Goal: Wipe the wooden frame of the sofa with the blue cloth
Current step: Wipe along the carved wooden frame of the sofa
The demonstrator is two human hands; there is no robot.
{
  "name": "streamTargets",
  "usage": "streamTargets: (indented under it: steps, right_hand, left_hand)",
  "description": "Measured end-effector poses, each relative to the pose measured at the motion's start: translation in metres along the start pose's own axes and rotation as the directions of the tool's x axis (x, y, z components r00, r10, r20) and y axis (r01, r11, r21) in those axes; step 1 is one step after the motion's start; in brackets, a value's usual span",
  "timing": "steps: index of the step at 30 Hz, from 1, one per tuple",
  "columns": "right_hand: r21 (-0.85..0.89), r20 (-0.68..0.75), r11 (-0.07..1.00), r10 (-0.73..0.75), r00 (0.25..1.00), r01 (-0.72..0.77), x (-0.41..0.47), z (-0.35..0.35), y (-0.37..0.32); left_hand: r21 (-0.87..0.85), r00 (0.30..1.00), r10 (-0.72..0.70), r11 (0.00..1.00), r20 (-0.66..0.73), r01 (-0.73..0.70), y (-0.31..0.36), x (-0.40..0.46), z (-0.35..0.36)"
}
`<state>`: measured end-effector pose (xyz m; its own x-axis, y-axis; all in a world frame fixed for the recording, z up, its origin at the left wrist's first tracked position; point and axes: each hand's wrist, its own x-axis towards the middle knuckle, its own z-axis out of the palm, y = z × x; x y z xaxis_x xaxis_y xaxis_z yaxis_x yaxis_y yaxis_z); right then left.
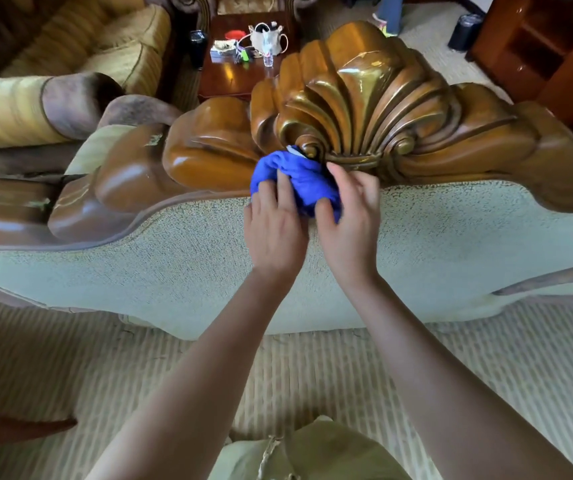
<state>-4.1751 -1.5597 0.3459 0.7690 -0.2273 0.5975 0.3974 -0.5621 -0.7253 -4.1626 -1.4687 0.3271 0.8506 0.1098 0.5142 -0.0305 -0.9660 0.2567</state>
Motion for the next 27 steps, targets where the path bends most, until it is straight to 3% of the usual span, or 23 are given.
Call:
streamTargets:
  steps: [4, 8, 13, 19, 21, 24, 27]
  right_hand:
    - [-0.071, 0.170, 0.995, 0.080, 0.982, -0.069, -0.006, 0.025, -0.010]
    - [-0.139, 0.196, 0.983, 0.145, 0.970, -0.119, -0.008, 0.036, -0.013]
    - [-0.175, 0.195, 0.979, 0.139, 0.971, -0.105, -0.010, 0.053, -0.031]
    - [-0.167, 0.304, 0.982, 0.136, 0.943, -0.088, -0.001, 0.067, -0.053]
    - [-0.123, 0.324, 0.987, 0.140, 0.935, -0.105, 0.004, 0.060, -0.049]
    - [-0.003, 0.164, 0.992, 0.128, 0.978, -0.130, 0.007, 0.037, -0.048]
    - [0.107, -0.058, 0.989, 0.104, 0.993, -0.098, 0.014, 0.018, -0.053]
  left_hand:
    - [0.191, 0.994, 0.102, 0.975, 0.049, -0.109, -0.018, 0.008, -0.013]
    - [0.267, 0.980, 0.168, 0.945, 0.110, -0.192, -0.031, 0.012, -0.023]
    - [0.285, 0.984, 0.159, 0.942, 0.077, -0.174, -0.050, 0.016, -0.039]
    - [0.137, 0.991, 0.062, 0.988, 0.116, -0.077, -0.068, 0.022, -0.058]
    - [-0.023, 0.994, 0.060, 0.998, 0.096, -0.058, -0.064, 0.025, -0.059]
    - [-0.349, 0.993, 0.117, 0.932, 0.022, -0.102, -0.051, 0.020, -0.060]
    - [-0.438, 0.964, 0.242, 0.859, -0.110, -0.265, -0.027, 0.021, -0.066]
